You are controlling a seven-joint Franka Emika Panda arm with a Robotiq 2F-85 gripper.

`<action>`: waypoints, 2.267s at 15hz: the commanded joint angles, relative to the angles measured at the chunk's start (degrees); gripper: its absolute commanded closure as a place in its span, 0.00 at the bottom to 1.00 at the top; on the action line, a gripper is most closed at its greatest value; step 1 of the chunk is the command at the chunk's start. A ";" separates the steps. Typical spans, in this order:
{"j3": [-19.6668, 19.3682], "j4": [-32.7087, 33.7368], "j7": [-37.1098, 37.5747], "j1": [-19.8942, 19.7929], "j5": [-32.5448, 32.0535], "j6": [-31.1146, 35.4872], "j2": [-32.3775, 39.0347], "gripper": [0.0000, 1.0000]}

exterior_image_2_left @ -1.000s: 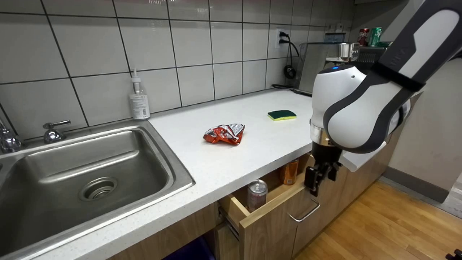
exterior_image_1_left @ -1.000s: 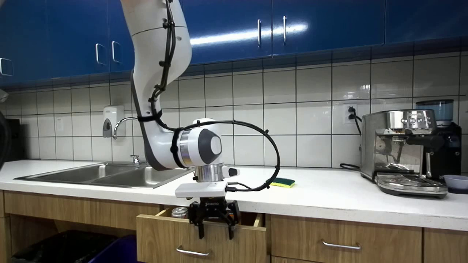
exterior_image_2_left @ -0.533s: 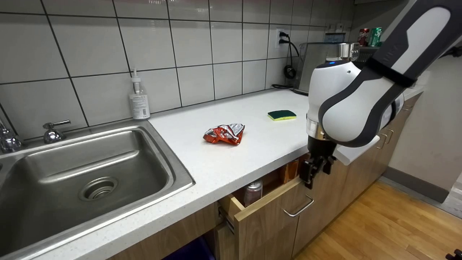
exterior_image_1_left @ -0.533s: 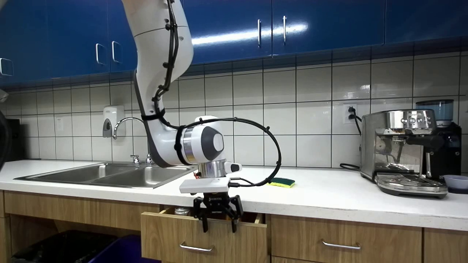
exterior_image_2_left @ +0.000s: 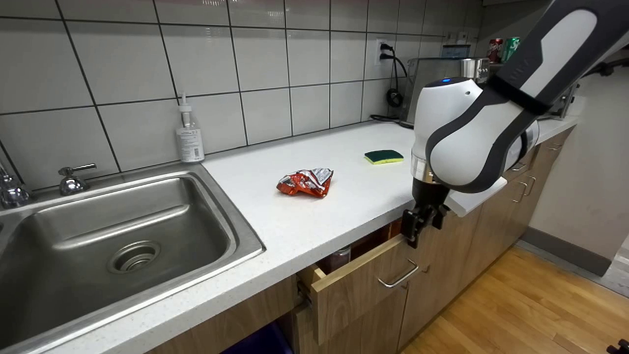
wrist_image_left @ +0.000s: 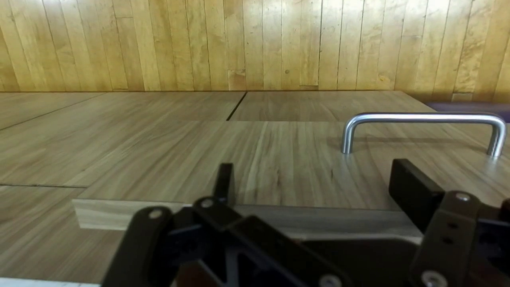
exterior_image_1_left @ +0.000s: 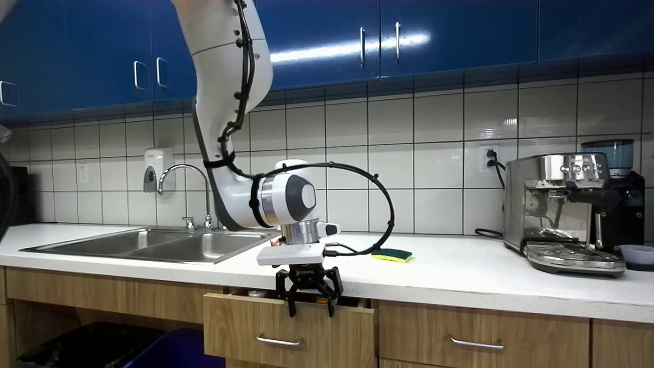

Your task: Open the drawer on the left and put the orange can in the drawer then push the drawer closed.

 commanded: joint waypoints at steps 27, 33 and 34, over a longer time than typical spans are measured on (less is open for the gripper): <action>3.92 -11.21 -2.55 -1.91 6.17 5.32 -16.07 0.00; 3.77 -17.20 -2.01 -1.30 8.65 5.43 -24.39 0.00; 3.63 -17.78 -1.92 -1.24 8.41 5.33 -25.54 0.00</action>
